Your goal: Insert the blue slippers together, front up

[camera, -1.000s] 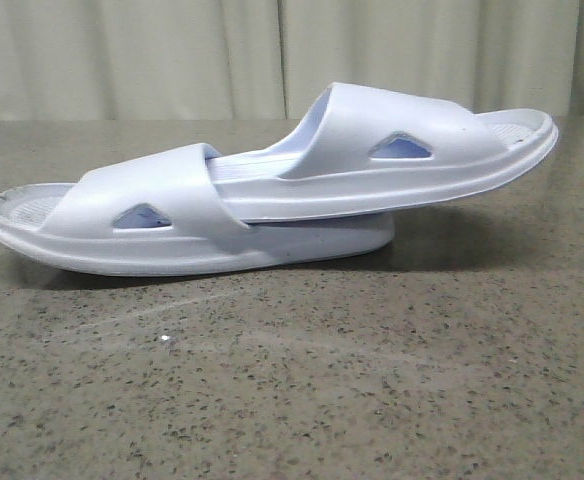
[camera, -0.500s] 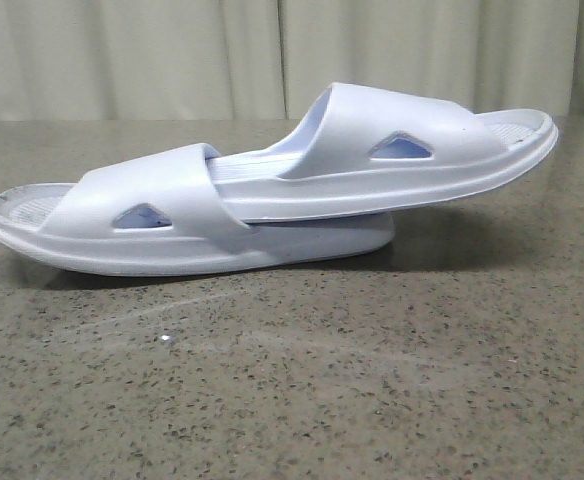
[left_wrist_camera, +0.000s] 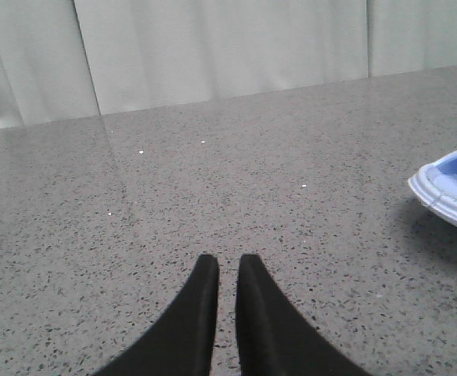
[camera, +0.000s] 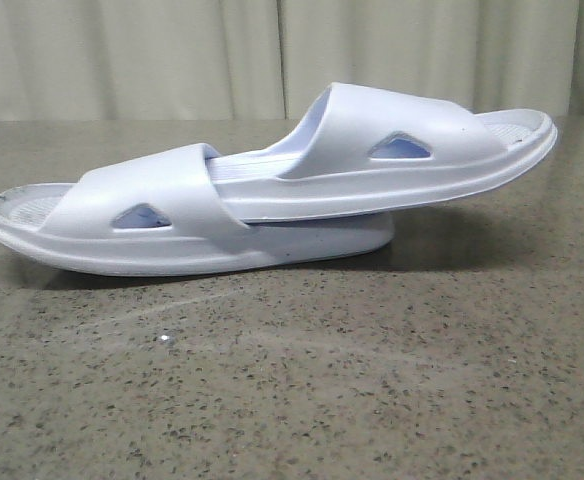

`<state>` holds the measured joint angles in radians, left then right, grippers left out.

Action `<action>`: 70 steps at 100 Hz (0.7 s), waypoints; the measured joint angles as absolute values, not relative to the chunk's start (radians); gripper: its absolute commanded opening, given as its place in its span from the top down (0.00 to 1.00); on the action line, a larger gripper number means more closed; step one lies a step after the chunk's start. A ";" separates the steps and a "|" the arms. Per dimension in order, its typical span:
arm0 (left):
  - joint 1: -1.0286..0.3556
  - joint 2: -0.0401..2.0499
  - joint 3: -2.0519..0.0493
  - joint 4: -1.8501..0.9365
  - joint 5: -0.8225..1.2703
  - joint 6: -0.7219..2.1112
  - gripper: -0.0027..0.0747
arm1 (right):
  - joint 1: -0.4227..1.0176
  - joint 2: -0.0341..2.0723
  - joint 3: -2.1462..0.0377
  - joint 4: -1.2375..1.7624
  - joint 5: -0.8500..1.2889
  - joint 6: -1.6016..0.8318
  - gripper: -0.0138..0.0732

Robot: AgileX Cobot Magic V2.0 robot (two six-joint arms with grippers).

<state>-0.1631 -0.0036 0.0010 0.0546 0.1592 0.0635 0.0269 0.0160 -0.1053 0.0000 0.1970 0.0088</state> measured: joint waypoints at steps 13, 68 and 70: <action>-0.163 -0.004 0.001 0.055 0.159 0.064 0.94 | 0.027 -0.008 -0.050 -0.026 0.178 0.022 0.96; -0.163 -0.004 0.001 0.055 0.159 0.064 0.94 | 0.027 -0.010 0.010 -0.039 0.064 0.028 0.96; -0.163 -0.004 0.001 0.055 0.159 0.064 0.94 | 0.027 -0.010 0.010 -0.039 0.064 0.028 0.96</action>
<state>-0.1631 -0.0036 0.0010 0.0546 0.1592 0.0635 0.0269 -0.0096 0.0102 -0.0386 0.0636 0.0283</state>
